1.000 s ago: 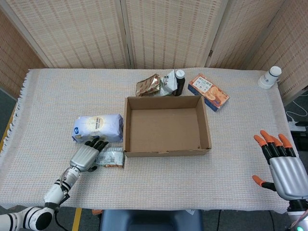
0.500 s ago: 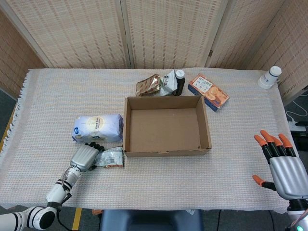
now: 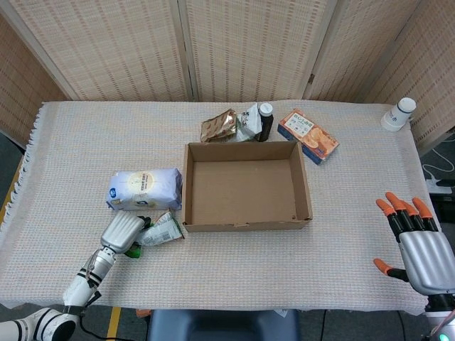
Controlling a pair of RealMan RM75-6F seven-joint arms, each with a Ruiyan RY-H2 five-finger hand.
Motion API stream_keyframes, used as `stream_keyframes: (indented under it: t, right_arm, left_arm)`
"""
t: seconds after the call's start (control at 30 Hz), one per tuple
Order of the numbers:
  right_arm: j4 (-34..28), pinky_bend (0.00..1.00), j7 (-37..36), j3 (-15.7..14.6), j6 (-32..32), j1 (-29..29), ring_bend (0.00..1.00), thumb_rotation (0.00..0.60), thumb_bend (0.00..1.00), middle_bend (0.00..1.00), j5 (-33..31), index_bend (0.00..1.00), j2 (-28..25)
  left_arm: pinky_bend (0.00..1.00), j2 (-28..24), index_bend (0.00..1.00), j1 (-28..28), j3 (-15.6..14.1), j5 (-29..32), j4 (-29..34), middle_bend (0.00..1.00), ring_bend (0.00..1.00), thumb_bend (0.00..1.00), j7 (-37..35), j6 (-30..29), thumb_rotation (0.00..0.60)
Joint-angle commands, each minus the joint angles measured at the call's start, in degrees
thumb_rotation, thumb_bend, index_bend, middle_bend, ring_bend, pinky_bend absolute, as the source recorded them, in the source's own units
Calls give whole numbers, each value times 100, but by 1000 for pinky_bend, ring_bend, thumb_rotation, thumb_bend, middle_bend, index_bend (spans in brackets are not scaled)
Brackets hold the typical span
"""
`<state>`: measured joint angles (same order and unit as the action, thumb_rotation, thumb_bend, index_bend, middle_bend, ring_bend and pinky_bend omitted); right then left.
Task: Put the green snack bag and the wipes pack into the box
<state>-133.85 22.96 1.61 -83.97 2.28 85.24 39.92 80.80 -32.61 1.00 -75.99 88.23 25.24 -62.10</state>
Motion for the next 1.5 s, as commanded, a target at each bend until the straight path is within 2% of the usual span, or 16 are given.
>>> stream_keyframes:
  t: [0.03, 0.23, 0.37, 0.47, 0.57, 0.7, 0.77, 0.83, 1.03, 1.13, 1.3, 1.5]
  right_arm:
    - [-7, 0, -6, -9, -3, -5, 0, 600, 5, 9, 29, 103, -4]
    - [-26, 0, -25, -31, -9, -18, 0, 600, 5, 9, 90, 103, -17]
    - [-32, 0, -34, -44, 13, -16, 0, 600, 4, 9, 93, 103, -21]
    - [-43, 0, -31, -54, 18, -17, 0, 600, 4, 9, 129, 103, -16]
    - [-51, 0, -24, -63, 11, -25, 0, 600, 4, 9, 159, 103, -13]
    - [-49, 0, -40, -61, 1, -29, 0, 600, 4, 9, 154, 103, -20]
    - [-47, 0, -51, -55, -3, -27, 0, 600, 5, 9, 142, 103, -27]
    - [-50, 0, -55, -48, -16, -29, 0, 600, 5, 9, 137, 103, -37]
    - [-31, 0, -91, -34, -46, -37, 0, 600, 4, 9, 96, 103, -63]
    - [-14, 0, -105, -28, -45, -34, 0, 600, 4, 9, 77, 103, -72]
    - [1, 0, -118, -7, -76, -37, 0, 600, 4, 9, 23, 103, -82]
    - [43, 0, -135, 40, -88, -16, 0, 600, 4, 9, -146, 103, -87]
  left_arm:
    - [869, -471, 777, 61, -71, -115, 606, 888, 778, 429, -56, -45, 600]
    - [874, -1418, 782, 182, -155, -376, 1811, 899, 785, 439, -58, -234, 600]
    - [874, -2187, 782, 194, -62, -663, 2657, 899, 785, 443, 155, -469, 600]
    - [874, -2777, 782, 101, 134, -691, 3263, 899, 785, 445, 377, -506, 600]
    - [876, -3268, 784, -85, 411, -449, 3736, 900, 785, 450, 584, -394, 600]
    - [878, -3512, 785, -454, 876, 72, 4071, 900, 785, 452, 781, -238, 600]
    - [883, -3318, 785, -689, 1147, 427, 4101, 900, 786, 452, 835, -242, 600]
    - [887, -2874, 785, -912, 1363, 644, 3992, 900, 788, 454, 974, -377, 600]
    - [887, -1140, 786, -1591, 1645, 1174, 3277, 899, 788, 455, 1653, -703, 600]
    - [886, -511, 787, -1962, 1784, 1622, 2867, 899, 787, 459, 2023, -723, 600]
    - [886, 164, 787, -2457, 1958, 2039, 2262, 899, 787, 459, 2377, -707, 600]
    - [886, 824, 787, -2835, 2116, 2158, 1490, 900, 787, 459, 2310, -785, 600]
